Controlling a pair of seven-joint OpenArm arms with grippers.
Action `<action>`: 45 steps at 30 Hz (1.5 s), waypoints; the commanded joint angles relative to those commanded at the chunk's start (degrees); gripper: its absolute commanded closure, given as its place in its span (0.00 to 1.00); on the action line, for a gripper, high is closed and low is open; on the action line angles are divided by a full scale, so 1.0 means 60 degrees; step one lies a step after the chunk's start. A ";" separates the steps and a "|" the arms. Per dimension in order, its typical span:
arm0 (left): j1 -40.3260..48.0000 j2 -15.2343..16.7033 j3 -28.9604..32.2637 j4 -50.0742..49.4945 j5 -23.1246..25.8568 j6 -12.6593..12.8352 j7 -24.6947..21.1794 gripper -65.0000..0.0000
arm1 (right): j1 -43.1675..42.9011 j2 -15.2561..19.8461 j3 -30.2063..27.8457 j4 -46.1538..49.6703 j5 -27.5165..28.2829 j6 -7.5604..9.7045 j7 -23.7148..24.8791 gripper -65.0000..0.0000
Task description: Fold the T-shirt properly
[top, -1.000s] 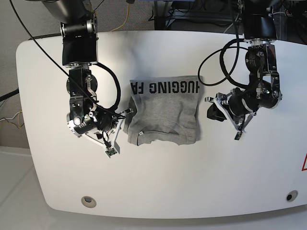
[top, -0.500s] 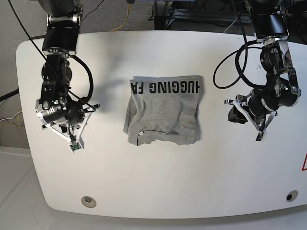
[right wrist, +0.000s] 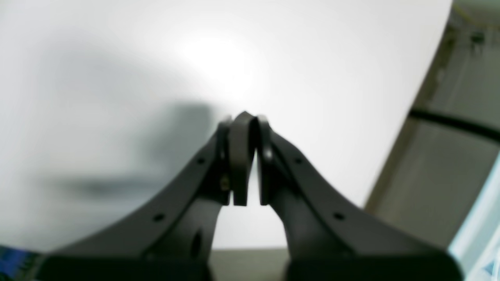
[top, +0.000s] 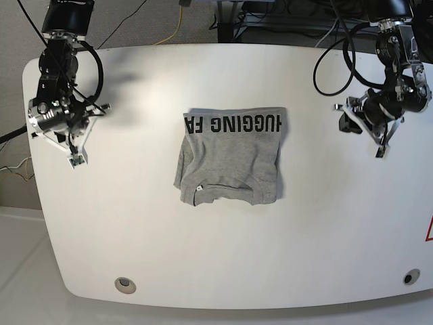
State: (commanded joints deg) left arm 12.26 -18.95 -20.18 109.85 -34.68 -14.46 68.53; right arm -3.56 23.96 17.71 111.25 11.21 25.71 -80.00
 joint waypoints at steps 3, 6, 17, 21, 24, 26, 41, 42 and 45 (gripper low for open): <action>0.0381 -0.0015 -0.0264 0.0044 0.0000 0.0000 0.0000 0.76 | -0.0410 0.0132 0.0527 0.0000 -0.0015 0.0337 0.0000 0.94; 0.0879 -0.0029 -0.0718 0.0044 0.0000 -0.0015 0.0000 0.76 | -0.0821 0.0205 0.1011 0.0000 -0.0015 0.0630 0.0000 0.95; 0.2359 0.0029 -0.1568 0.0103 0.0000 -0.0015 -0.0015 0.76 | -0.2505 0.0308 0.2037 0.0000 -0.0015 0.1070 0.0491 0.95; 0.3004 0.0264 -0.1641 0.0103 0.0015 -0.0015 -0.0059 0.76 | -0.3341 0.0264 0.2315 0.0000 -0.0015 0.1070 0.1033 0.95; 0.3458 0.0542 -0.1656 0.0103 0.0044 -0.0015 -0.0396 0.76 | -0.4000 0.0147 0.2432 0.0000 -0.0015 0.1070 0.1663 0.95; 0.3927 0.0630 -0.1656 0.0103 0.0059 0.0029 -0.0762 0.76 | -0.4381 -0.0015 0.2564 -0.0015 -0.0015 0.1070 0.1985 0.95; 0.5978 0.1392 -0.0645 -0.0029 0.1451 -0.0015 -0.2872 0.76 | -0.6857 -0.0850 0.2872 -0.0234 -0.0015 0.1070 0.4037 0.95; 0.6007 0.1451 -0.0542 -0.0073 0.1641 -0.0029 -0.2872 0.76 | -0.6945 -0.0894 0.2872 -0.0322 -0.0015 0.1070 0.4154 0.95; 0.6007 0.1582 -0.0176 -0.0308 0.2271 -0.0161 -0.2901 0.76 | -0.7150 -0.1040 0.2799 -0.0821 -0.0015 0.1070 0.4623 0.95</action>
State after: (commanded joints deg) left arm 48.31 -9.45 -21.23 108.00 -21.05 -15.43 51.12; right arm -46.46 17.71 34.51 106.33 11.12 32.13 -52.26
